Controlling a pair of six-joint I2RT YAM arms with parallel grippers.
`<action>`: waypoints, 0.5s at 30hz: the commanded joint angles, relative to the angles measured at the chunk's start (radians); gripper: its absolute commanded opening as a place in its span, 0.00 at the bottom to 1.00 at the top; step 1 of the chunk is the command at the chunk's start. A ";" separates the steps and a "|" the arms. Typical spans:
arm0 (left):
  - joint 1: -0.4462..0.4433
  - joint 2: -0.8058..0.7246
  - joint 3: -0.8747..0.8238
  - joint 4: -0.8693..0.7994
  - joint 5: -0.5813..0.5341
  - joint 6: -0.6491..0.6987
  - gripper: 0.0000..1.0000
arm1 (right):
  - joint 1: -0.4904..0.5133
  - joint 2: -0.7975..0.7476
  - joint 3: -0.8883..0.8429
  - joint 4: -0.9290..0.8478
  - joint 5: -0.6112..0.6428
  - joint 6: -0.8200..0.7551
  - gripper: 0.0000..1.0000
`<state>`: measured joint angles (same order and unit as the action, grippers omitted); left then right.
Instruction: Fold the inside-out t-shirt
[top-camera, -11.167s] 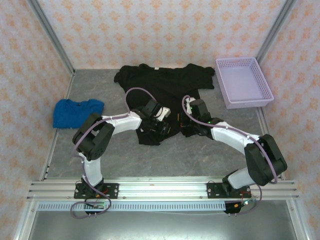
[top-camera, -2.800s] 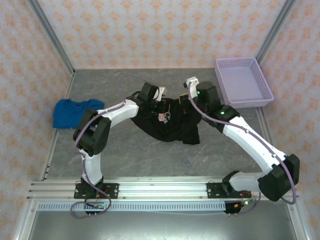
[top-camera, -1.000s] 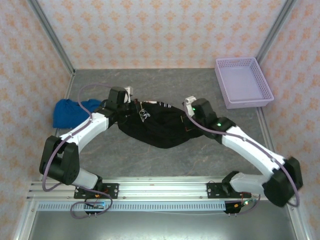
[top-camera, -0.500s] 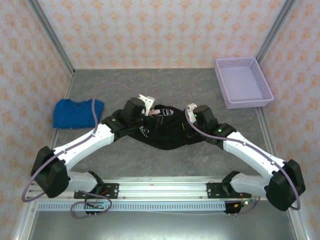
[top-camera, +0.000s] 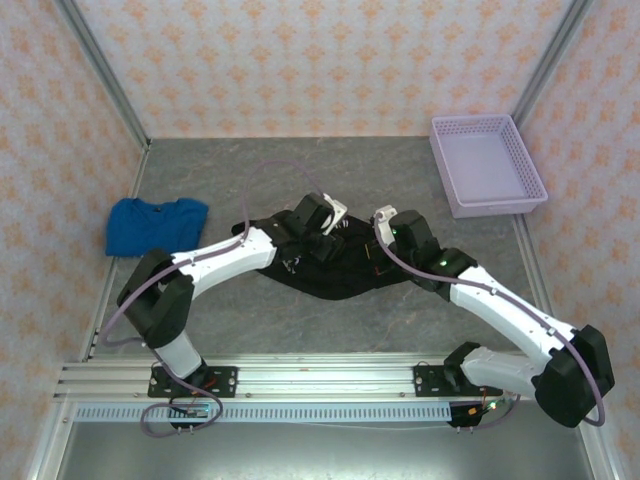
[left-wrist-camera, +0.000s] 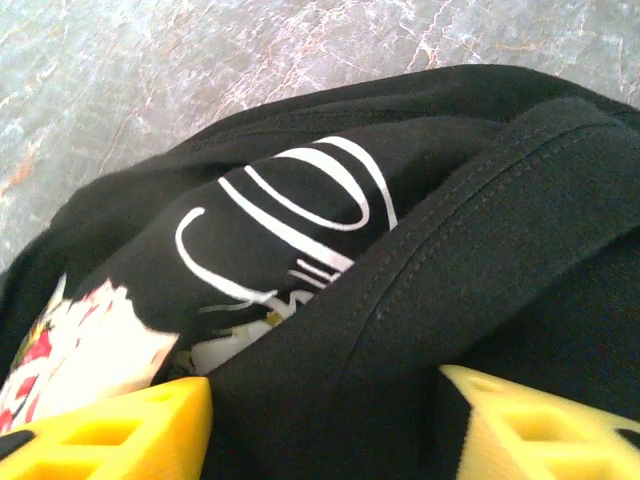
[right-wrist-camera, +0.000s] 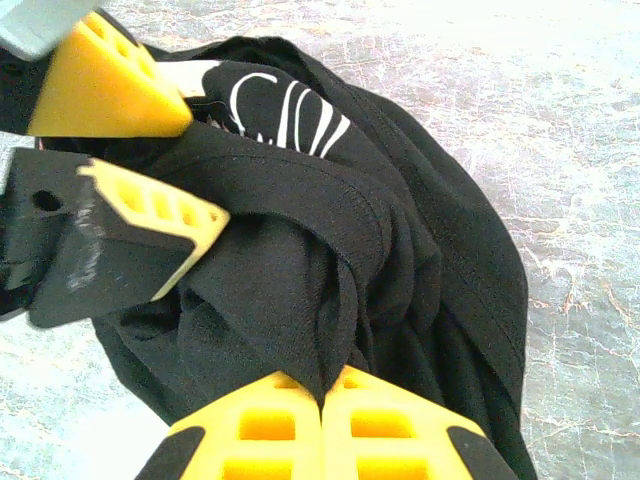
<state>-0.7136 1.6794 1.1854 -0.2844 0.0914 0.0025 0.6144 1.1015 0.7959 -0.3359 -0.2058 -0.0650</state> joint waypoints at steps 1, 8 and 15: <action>0.003 0.013 0.043 -0.015 -0.047 0.017 0.50 | -0.002 -0.023 -0.012 0.004 0.025 0.011 0.00; 0.078 -0.074 0.046 0.021 0.065 -0.097 0.07 | -0.002 -0.041 -0.029 0.004 0.079 0.024 0.00; 0.296 -0.328 0.074 0.199 0.394 -0.435 0.00 | -0.002 -0.162 0.139 -0.024 0.161 -0.005 0.00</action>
<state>-0.4866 1.4609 1.2114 -0.2264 0.3370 -0.2443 0.6144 1.0161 0.8341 -0.3672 -0.1200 -0.0574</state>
